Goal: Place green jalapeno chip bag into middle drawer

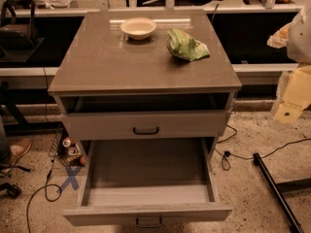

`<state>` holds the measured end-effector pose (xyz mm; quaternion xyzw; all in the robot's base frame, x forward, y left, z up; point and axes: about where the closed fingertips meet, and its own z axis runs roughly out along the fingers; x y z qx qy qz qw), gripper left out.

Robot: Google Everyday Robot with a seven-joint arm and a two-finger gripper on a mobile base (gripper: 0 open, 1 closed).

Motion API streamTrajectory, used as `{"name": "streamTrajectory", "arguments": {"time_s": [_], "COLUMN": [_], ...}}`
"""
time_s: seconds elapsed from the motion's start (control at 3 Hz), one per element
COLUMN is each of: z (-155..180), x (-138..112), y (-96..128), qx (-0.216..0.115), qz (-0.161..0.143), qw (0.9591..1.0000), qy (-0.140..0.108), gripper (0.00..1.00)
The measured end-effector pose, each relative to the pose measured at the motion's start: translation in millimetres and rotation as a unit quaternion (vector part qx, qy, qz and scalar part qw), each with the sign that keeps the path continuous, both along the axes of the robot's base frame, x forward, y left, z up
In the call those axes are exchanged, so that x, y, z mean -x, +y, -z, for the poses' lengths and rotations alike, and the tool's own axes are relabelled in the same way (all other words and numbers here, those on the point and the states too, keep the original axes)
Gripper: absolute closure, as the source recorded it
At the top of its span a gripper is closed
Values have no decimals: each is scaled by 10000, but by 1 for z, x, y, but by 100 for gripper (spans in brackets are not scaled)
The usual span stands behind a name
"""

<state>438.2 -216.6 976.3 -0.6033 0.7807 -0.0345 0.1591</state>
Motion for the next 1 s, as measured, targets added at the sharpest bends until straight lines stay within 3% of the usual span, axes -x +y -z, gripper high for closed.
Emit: {"name": "streamTrajectory", "arguments": {"time_s": [0.33, 0.67, 1.0], "z": [0, -5, -3], "x": [-4, -61, -136], "y": [1, 8, 22], "qx": [-3, -54, -264], "qz": [14, 210, 443], "qw": [10000, 9988, 9941], "qy": [-30, -447, -956], "gripper": [0, 0, 0]}}
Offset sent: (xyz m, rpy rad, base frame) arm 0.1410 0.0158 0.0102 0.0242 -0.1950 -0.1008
